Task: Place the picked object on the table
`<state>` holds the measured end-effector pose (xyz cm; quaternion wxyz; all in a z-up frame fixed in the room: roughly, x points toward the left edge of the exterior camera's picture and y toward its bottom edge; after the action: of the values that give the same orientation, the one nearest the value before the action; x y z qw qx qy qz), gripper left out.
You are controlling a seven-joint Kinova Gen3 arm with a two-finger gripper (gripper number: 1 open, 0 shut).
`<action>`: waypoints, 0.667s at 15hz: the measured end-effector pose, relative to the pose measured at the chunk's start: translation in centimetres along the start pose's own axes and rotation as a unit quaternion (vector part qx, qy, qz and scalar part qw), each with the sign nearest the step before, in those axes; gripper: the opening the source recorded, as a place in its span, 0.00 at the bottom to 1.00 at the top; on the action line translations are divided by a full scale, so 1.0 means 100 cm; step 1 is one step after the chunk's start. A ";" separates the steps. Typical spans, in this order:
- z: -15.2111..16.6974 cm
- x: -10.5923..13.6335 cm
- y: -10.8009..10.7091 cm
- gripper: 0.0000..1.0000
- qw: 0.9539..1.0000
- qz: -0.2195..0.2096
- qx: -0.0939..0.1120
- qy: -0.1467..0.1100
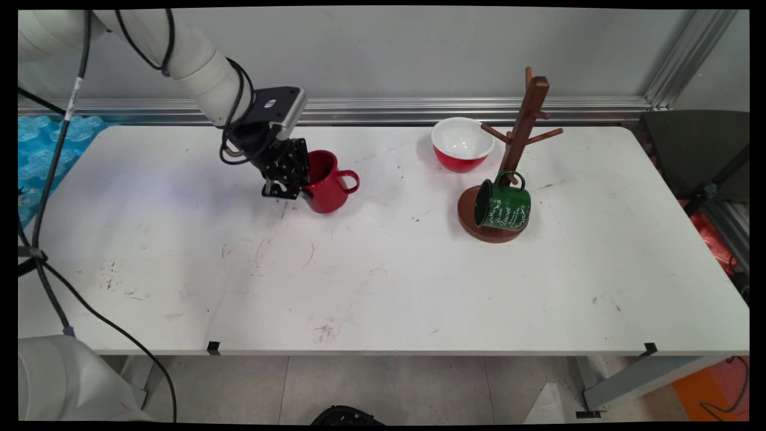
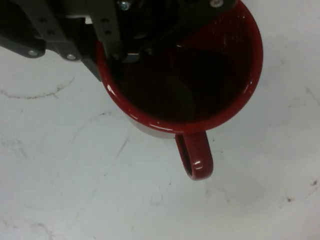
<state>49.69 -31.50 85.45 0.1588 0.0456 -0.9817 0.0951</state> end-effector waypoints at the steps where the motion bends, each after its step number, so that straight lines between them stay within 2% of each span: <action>1: 0.003 0.001 0.001 0.00 1.000 -0.007 -0.002 -0.002; 5: 0.012 0.004 0.002 0.00 1.000 -0.027 -0.009 -0.011; 10: 0.020 0.006 0.002 0.00 0.999 -0.029 -0.016 -0.023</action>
<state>48.47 -31.72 83.75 0.1400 0.0737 -0.9846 0.0740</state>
